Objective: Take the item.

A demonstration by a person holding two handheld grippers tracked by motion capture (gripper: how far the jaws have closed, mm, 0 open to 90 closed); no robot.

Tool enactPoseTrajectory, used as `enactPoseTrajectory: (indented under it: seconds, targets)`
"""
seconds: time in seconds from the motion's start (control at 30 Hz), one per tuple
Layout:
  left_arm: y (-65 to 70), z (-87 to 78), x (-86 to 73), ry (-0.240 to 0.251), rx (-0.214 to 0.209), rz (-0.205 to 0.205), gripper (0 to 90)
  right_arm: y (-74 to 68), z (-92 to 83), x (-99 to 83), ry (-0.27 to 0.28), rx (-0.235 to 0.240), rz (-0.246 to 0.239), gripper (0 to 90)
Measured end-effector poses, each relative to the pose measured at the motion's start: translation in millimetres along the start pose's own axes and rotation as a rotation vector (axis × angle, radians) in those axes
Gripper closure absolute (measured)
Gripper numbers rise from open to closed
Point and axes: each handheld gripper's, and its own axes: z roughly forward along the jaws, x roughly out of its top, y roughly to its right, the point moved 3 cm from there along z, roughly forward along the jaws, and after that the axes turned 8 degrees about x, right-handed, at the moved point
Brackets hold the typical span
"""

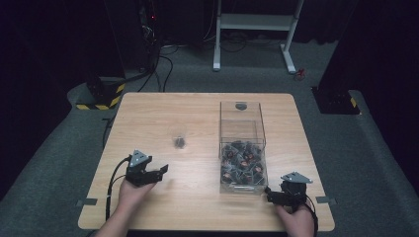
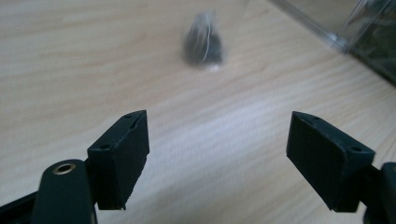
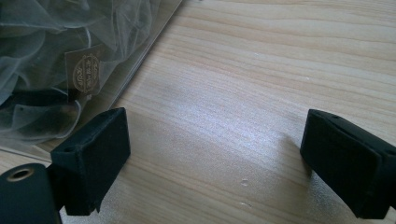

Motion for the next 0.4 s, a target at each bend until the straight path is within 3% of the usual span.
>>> enactPoseTrajectory:
  seconds: [0.2,0.33,0.4]
  targets:
    - [-0.3,-8.2,-17.5,-0.048,-0.007,0.009,21.9,0.1,0.0,0.0,0.001,-0.001,-0.002,8.1]
    - [0.0,-9.2,-23.9,-0.052,-0.005,0.001,21.9,0.0,0.0,0.0,0.002,-0.001,-0.001,8.2]
    - [1.0,-9.8,-23.7,-0.049,-0.005,0.017,21.9,0.0,0.0,0.0,0.002,-0.001,-0.001,8.1]
